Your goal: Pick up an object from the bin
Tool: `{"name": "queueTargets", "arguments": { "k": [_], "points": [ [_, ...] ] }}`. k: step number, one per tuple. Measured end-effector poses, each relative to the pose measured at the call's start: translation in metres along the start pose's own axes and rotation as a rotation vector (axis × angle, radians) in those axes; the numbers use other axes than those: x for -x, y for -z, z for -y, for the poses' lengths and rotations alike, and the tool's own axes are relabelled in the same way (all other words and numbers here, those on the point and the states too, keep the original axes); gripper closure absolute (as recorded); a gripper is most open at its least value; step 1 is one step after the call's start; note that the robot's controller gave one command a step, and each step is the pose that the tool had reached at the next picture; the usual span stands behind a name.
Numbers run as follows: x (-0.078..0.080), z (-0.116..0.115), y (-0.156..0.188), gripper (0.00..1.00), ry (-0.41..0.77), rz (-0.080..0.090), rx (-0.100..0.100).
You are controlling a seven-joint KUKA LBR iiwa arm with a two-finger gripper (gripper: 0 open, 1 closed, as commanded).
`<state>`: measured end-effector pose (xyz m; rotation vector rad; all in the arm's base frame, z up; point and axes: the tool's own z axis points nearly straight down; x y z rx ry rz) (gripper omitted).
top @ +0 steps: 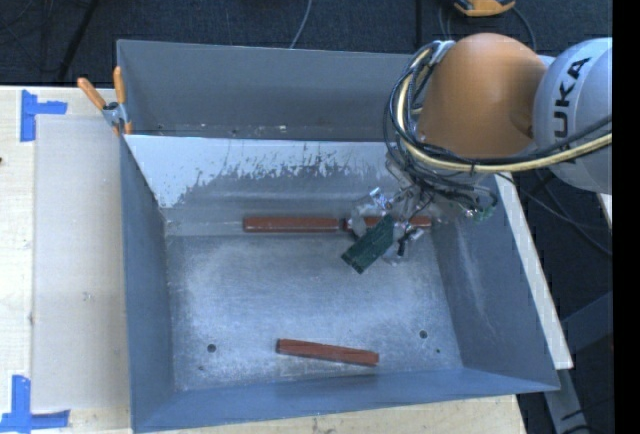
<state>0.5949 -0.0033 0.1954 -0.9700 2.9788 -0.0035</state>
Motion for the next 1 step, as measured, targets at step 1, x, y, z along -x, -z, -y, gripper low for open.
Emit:
{"name": "queueTargets", "arguments": {
  "k": [1],
  "points": [
    [-0.0223,0.0066,0.0588,1.0,0.338,-0.004,0.003]
  ]
}}
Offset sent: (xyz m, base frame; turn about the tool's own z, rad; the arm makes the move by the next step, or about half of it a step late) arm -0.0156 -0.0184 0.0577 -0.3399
